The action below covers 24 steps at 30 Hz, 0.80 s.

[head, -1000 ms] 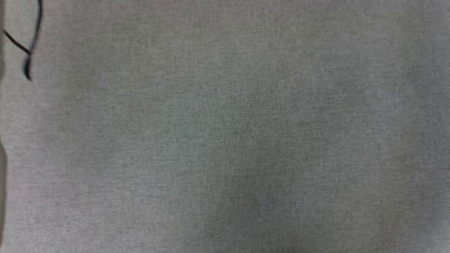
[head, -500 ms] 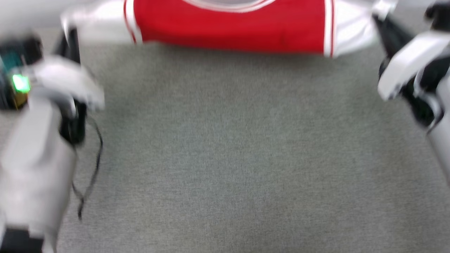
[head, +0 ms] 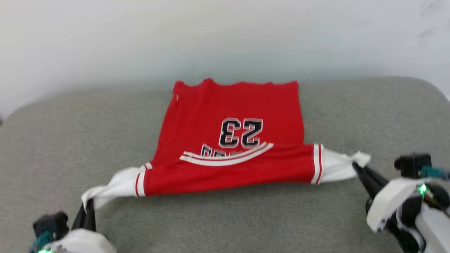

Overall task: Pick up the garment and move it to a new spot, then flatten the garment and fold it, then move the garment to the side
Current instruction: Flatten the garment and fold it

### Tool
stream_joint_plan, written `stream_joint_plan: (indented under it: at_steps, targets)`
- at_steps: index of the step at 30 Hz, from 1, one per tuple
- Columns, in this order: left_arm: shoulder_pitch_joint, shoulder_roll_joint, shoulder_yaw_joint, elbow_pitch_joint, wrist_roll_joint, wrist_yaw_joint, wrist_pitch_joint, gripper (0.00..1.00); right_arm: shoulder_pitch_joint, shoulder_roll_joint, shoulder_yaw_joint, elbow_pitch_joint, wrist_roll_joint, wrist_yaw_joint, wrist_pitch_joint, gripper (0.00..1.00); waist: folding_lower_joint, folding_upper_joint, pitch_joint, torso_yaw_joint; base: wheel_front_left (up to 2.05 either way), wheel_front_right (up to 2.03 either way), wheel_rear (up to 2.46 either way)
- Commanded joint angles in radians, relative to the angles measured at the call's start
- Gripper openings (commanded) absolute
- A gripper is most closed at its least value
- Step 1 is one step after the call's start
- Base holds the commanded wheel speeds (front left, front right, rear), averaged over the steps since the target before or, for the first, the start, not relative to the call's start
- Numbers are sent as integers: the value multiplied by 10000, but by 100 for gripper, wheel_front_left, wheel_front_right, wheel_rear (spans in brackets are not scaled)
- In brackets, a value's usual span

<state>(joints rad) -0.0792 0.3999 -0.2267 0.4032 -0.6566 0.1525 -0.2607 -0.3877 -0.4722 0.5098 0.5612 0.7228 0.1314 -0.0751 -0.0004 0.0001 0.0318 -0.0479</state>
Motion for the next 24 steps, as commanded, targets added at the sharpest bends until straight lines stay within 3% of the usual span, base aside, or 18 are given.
stream_joint_plan:
  at_steps: [1,6,12,13,16,17,24]
  targets:
    - [406,75,41,-282,-18,181,28,0,471,-80,-125,-123,32,-14,65,0,4,-1,-501,84,0,0,0]
    - [2301,229,99,-2163,-46,1001,473,0,2355,80,-1082,-1132,-297,-14,218,0,4,-1,-766,264,0,0,0]
    - [3604,264,76,-3545,-108,1602,890,0,4447,597,-2449,-2455,-1170,-14,906,0,4,-1,-777,458,0,0,0]
    - [3697,267,31,-3693,-62,1665,927,0,4742,638,-2655,-2647,-1427,-14,1073,6,4,-1,-759,487,0,0,0]
    - [3817,256,-41,-4005,-15,1761,1006,0,5572,1038,-3213,-3244,-1817,-12,1631,59,4,-1,-709,574,0,0,0]
    - [3828,249,-75,-4074,-6,1747,1013,0,5785,1163,-3384,-3428,-1886,-12,1809,100,4,-1,-686,604,0,0,0]
    - [3524,152,-209,-4237,86,1650,799,0,6593,1890,-4447,-5008,-2179,-11,2377,100,4,-1,-514,789,0,0,0]
